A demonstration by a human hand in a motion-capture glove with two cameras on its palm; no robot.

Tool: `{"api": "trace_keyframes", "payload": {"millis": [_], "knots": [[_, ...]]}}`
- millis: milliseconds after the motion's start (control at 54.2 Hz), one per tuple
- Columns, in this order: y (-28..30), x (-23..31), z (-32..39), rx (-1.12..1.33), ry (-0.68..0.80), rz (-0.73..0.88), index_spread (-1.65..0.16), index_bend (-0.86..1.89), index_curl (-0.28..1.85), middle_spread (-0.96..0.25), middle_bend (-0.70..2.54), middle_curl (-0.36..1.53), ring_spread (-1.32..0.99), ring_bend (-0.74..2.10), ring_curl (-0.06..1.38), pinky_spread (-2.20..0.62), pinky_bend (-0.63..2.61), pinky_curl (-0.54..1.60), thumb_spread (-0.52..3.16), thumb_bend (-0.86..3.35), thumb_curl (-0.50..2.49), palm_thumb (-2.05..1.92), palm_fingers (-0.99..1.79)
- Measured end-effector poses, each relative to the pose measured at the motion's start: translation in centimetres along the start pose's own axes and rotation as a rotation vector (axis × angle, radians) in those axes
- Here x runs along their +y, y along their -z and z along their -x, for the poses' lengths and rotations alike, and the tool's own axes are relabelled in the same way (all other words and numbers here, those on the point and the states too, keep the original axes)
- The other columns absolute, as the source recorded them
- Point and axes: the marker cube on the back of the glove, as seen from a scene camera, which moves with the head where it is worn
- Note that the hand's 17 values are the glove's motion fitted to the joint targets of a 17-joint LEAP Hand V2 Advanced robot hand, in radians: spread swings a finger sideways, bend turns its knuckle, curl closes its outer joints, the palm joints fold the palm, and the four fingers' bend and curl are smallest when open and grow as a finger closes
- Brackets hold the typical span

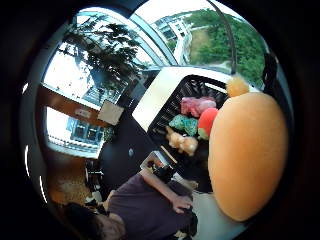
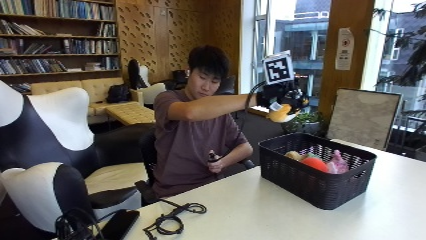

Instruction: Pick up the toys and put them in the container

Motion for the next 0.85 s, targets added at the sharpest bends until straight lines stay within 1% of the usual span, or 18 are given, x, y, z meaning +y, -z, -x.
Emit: {"api": "trace_keyframes", "payload": {"millis": [74, 129, 185, 277, 387, 461, 480, 498, 517, 535, 554, 572, 646, 720, 756, 812, 830, 849], "knots": [[-2.2, -1.6, 2.3, 0.121, 0.128, 0.013, -0.43, 0.88, 0.81, -0.27, 1.21, 0.89, -0.38, 1.37, 0.76, -0.32, 1.15, 0.54, 0.53, 0.1, 0.97, 0.57, 0.88], [-3.7, -2.8, 4.1, 0.194, 0.165, 0.027, -0.43, 0.87, 0.84, -0.27, 1.21, 0.9, -0.38, 1.38, 0.76, -0.32, 1.16, 0.54, 0.52, 0.09, 0.98, 0.57, 0.87], [-4.9, -4.0, 6.9, 0.148, 0.13, 0.041, -0.43, 0.86, 0.86, -0.27, 1.21, 0.9, -0.38, 1.39, 0.76, -0.32, 1.17, 0.55, 0.51, 0.09, 1.0, 0.57, 0.85], [-6.6, -5.7, 7.7, 0.302, 0.08, 0.034, -0.44, 0.83, 0.9, -0.27, 1.2, 0.91, -0.38, 1.39, 0.75, -0.32, 1.19, 0.55, 0.5, 0.07, 1.02, 0.57, 0.82], [-8.3, -6.7, 10.8, 0.31, 0.026, 0.026, -0.44, 0.76, 0.95, -0.28, 1.16, 0.91, -0.37, 1.39, 0.75, -0.31, 1.22, 0.56, 0.52, 0.05, 1.04, 0.56, 0.71], [-9.0, -6.7, 12.5, 0.298, 0.01, 0.069, -0.42, 0.55, 0.95, -0.28, 1.04, 0.89, -0.36, 1.39, 0.74, -0.3, 1.3, 0.58, 0.57, 0.04, 1.04, 0.56, 0.44], [-9.2, -6.5, 13.2, 0.261, 0.034, 0.101, -0.39, 0.42, 0.89, -0.27, 0.91, 0.83, -0.34, 1.3, 0.71, -0.27, 1.27, 0.56, 0.7, -0.06, 1.0, 0.37, 0.08], [-9.4, -6.2, 13.7, 0.234, 0.055, 0.136, -0.38, 0.46, 0.95, -0.27, 0.94, 0.86, -0.34, 1.41, 0.76, -0.29, 1.33, 0.61, 0.67, 0.03, 1.02, 0.51, 0.27], [-9.5, -6.1, 14.0, 0.228, 0.063, 0.168, -0.37, 0.36, 0.87, -0.26, 0.73, 0.78, -0.32, 1.28, 0.7, -0.24, 1.32, 0.58, 0.75, -0.09, 0.97, 0.29, -0.1], [-9.7, -6.0, 14.0, 0.245, 0.058, 0.192, -0.35, 0.31, 0.86, -0.23, 0.61, 0.75, -0.28, 1.19, 0.69, -0.21, 1.36, 0.6, 0.83, -0.08, 0.93, 0.27, -0.33], [-9.8, -5.9, 13.8, 0.269, 0.051, 0.205, -0.36, 0.33, 0.86, -0.25, 0.69, 0.76, -0.31, 1.27, 0.71, -0.23, 1.33, 0.57, 0.84, -0.05, 0.95, 0.27, 0.01], [-9.9, -5.8, 13.6, 0.276, 0.064, 0.211, -0.34, 0.22, 0.79, -0.17, 0.47, 0.68, -0.23, 1.01, 0.62, -0.16, 1.36, 0.57, 0.89, -0.14, 0.86, 0.12, -0.58], [-9.4, -5.1, 13.9, 0.15, 0.246, 0.188, -0.3, 0.12, 0.68, -0.11, 0.29, 0.6, -0.15, 0.8, 0.55, -0.08, 1.29, 0.51, 1.0, -0.09, 0.76, 0.0, -0.46], [-9.0, -5.7, 13.3, 0.2, 0.122, 0.127, -0.27, 0.1, 0.61, -0.07, 0.18, 0.54, -0.1, 0.67, 0.48, -0.03, 1.21, 0.48, 1.08, -0.06, 0.68, -0.05, -0.36], [-8.7, -5.7, 13.6, 0.165, 0.124, 0.109, -0.26, 0.07, 0.57, -0.05, 0.15, 0.52, -0.08, 0.63, 0.46, -0.02, 1.2, 0.47, 1.1, -0.06, 0.65, -0.05, -0.34], [-8.2, -5.9, 13.7, 0.154, 0.103, 0.068, -0.25, 0.18, 0.58, -0.06, 0.14, 0.49, -0.06, 0.58, 0.44, 0.0, 1.1, 0.43, 1.15, -0.05, 0.6, -0.05, -0.21], [-8.0, -5.7, 14.0, 0.122, 0.128, 0.059, -0.25, 0.13, 0.56, -0.05, 0.13, 0.48, -0.06, 0.56, 0.43, 0.01, 1.11, 0.43, 1.15, -0.05, 0.58, -0.05, -0.24], [-7.8, -5.6, 14.5, 0.084, 0.162, 0.055, -0.25, 0.19, 0.57, -0.06, 0.14, 0.48, -0.05, 0.55, 0.42, 0.01, 1.07, 0.42, 1.17, -0.05, 0.57, -0.05, -0.17]]}}
